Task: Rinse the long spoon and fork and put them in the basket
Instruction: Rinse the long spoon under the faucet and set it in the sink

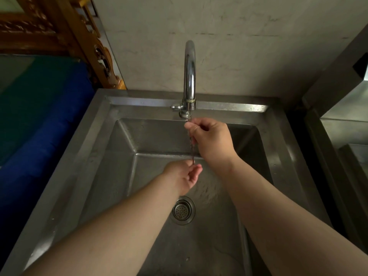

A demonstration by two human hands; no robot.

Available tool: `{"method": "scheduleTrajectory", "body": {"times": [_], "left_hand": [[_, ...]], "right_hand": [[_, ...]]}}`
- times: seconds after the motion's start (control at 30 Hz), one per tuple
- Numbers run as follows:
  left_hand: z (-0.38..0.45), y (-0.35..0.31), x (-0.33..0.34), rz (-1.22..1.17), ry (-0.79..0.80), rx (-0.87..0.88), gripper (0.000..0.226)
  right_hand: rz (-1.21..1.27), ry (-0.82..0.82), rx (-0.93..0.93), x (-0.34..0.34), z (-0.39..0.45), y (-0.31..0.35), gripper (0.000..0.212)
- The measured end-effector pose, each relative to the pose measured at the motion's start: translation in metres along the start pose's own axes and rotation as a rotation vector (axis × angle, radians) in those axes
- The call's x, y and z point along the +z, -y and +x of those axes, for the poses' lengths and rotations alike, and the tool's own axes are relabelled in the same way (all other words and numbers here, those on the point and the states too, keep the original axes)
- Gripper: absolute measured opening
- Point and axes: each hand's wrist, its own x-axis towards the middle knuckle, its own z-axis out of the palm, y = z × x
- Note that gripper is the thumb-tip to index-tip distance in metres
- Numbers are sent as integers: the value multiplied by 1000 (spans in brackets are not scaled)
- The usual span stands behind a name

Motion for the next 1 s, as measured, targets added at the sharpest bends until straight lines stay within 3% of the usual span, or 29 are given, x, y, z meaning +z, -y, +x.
{"method": "scheduleTrajectory", "body": {"times": [0.27, 0.43, 0.57, 0.67, 0.83, 1.0], "left_hand": [[-4, -9, 13, 95, 31, 55, 30], [-3, -18, 17, 57, 39, 70, 17], [0, -28, 9, -132, 6, 112, 9], [-3, -33, 4, -172, -30, 236, 11], [-9, -35, 0, 77, -66, 480, 16], [-12, -35, -4, 531, -53, 866, 21]], "right_hand": [[-3, 11, -47, -4, 1, 5, 19], [52, 0, -57, -14, -10, 7, 16], [-22, -157, -57, -38, -32, -6, 15], [-9, -240, 119, -52, -64, -30, 14], [-13, -237, 329, -53, -104, -65, 15], [-29, -68, 388, -44, -120, -75, 17]]}}
